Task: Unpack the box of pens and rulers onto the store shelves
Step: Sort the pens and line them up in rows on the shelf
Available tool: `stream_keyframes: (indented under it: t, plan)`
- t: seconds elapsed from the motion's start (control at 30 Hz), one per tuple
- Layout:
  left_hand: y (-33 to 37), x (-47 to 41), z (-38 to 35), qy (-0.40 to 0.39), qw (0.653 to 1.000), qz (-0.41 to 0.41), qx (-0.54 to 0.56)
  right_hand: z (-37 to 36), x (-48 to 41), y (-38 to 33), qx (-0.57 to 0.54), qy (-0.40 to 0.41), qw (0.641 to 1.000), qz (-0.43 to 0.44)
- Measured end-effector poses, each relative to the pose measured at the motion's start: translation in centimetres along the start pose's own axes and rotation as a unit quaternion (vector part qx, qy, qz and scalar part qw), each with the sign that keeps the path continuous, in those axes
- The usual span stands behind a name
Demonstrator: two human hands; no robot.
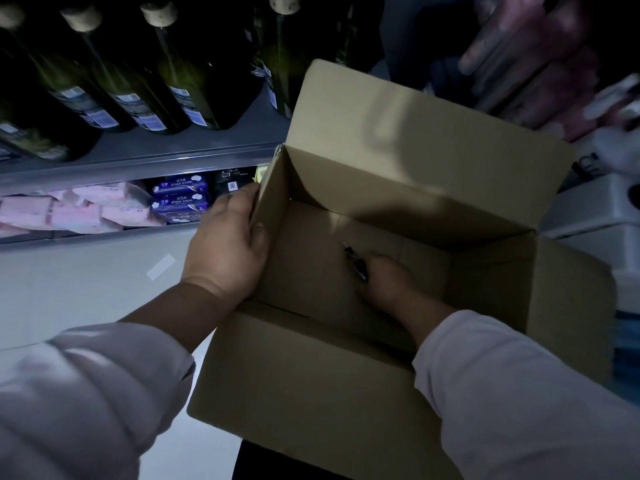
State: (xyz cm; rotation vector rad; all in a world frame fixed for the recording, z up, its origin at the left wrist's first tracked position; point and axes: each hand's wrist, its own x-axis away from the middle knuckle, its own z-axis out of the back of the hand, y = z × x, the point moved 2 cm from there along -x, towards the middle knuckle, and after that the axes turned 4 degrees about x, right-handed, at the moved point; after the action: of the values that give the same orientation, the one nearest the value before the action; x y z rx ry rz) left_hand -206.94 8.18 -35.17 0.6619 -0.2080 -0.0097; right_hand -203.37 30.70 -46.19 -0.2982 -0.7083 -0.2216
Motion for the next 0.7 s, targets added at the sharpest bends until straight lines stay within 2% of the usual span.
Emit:
stream_keyframes:
  t: [0.07, 0.17, 0.3, 0.43, 0.5, 0.6, 0.7]
  plan:
    - [0.0, 0.0, 0.1, -0.003, 1.0, 0.005, -0.007, 0.3, -0.2, 0.3, -0.011, -0.008, 1.0, -0.007]
    - [0.1, 0.1, 0.3, -0.014, 1.0, 0.012, -0.017, 1.2, -0.2, 0.5, -0.116, -0.051, 0.992, -0.014]
    - [1.3, 0.4, 1.6, -0.016, 0.999, 0.028, -0.028, 4.1, 1.9, -0.6, -0.276, -0.064, 0.959, 0.021]
    - [4.8, 0.9, 3.8, 0.018, 0.998, -0.008, -0.056, 8.9, 5.7, -3.0, -0.367, -0.053, 0.927, 0.064]
    - [7.2, 1.6, 4.9, 0.008, 1.0, -0.023, -0.02, 11.5, 7.9, -4.3, -0.435, -0.048, 0.895, 0.084]
    - [10.5, 2.8, 6.0, -0.063, 0.991, -0.032, 0.115, 15.3, 11.5, -6.2, -0.558, -0.053, 0.82, 0.113]
    - [14.0, 4.3, 7.2, -0.172, 0.944, 0.013, 0.282, 18.8, 15.0, -7.6, -0.668, -0.061, 0.729, 0.135]
